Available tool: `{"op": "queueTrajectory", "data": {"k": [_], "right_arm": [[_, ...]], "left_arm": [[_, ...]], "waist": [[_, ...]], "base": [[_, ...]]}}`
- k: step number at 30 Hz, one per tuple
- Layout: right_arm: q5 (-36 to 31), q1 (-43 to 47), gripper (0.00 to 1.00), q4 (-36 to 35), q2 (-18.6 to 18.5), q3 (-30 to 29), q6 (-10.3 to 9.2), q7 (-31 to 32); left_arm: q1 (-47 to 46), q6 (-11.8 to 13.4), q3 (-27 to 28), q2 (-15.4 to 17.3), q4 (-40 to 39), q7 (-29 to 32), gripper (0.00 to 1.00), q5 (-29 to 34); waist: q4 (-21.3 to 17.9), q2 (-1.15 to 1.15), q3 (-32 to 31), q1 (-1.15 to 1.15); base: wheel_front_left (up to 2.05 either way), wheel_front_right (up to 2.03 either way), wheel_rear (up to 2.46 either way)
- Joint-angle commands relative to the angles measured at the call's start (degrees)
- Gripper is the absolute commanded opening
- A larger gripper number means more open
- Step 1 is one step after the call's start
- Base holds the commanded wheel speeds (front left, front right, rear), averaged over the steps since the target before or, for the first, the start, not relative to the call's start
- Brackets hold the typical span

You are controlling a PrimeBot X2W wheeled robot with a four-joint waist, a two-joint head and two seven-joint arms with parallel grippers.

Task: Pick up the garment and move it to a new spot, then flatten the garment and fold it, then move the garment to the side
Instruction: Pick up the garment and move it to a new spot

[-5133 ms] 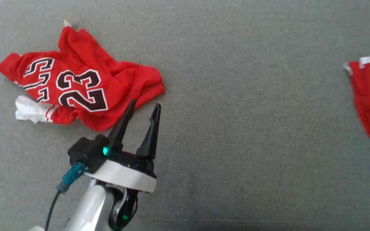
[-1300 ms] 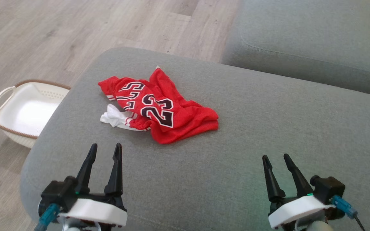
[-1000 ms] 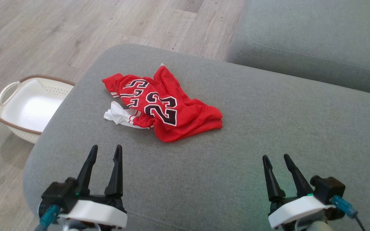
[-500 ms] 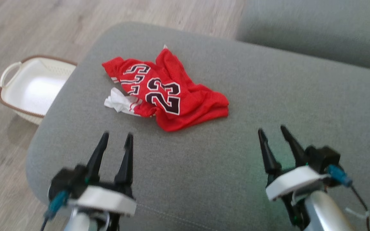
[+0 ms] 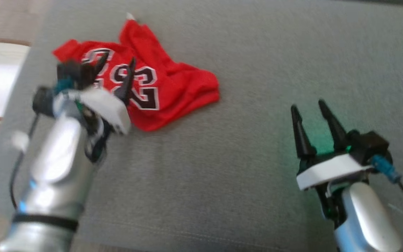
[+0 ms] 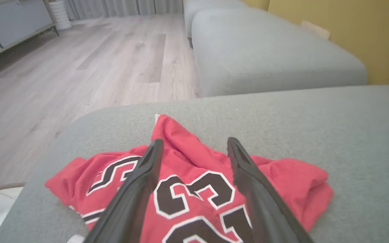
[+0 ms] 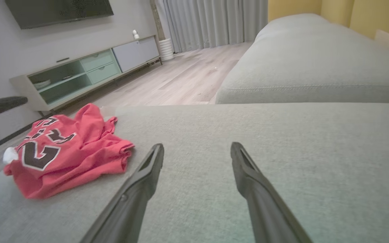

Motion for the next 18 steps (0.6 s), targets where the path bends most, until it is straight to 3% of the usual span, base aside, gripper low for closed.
{"op": "queueTrajectory", "data": {"k": [1, 9, 18], "right_arm": [[-0.34, -2.14, 1.00, -2.76, -0.09, 1.13, -0.05, 0.23], [-1.17, -2.83, 1.00, -7.74, -0.09, 0.89, -0.05, 1.33], [-1.62, -2.72, 1.00, -10.28, -0.09, 0.32, -0.05, 1.87]], "left_arm": [[-3.35, -0.28, 0.92, 2.65, 0.23, 0.72, 1.00, -0.30], [-14.64, -0.35, -9.23, 6.82, 14.90, 11.50, 1.00, -8.57], [-17.81, -0.35, -18.29, 9.58, 20.51, 16.33, 1.00, -16.71]], "waist": [[-3.75, 0.00, 3.84, 0.00], [-7.88, 0.00, 8.28, 0.00], [-9.75, 0.00, 10.13, 0.00]], "base": [[0.00, 0.00, 0.00], [0.00, 0.00, 0.00], [0.00, 0.00, 0.00]]}}
